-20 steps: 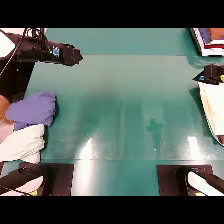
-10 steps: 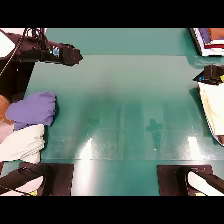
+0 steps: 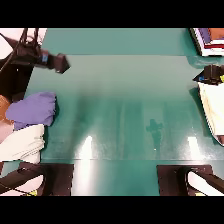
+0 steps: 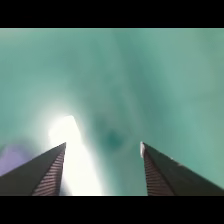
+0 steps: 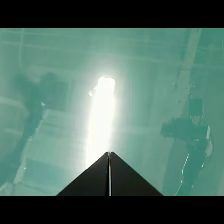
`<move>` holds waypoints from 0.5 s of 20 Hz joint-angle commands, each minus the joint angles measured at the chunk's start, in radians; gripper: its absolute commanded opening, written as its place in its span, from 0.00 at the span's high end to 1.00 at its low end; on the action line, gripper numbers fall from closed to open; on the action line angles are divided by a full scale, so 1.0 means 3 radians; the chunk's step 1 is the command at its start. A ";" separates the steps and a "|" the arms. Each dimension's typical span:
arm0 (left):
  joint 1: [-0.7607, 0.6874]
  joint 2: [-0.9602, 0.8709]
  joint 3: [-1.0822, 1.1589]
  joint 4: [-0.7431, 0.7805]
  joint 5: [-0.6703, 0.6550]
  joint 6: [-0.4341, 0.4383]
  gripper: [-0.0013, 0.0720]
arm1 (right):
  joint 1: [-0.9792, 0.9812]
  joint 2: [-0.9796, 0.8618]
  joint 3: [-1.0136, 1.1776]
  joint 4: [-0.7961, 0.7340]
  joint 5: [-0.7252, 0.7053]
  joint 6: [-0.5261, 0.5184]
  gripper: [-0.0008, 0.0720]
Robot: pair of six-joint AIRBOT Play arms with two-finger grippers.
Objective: Fold the shirts.
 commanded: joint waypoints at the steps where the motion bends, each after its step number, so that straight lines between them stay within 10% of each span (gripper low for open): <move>1: 0.0399 -0.0001 -0.0542 0.0509 -0.0251 -0.0156 0.23 | 0.0003 0.0003 -0.0001 0.0001 0.0003 0.0003 0.97; 10: 0.0867 -0.0001 -0.1799 0.0506 0.0280 -0.0342 0.24 | 0.0003 0.0003 -0.0001 0.0001 -0.0109 0.0003 0.97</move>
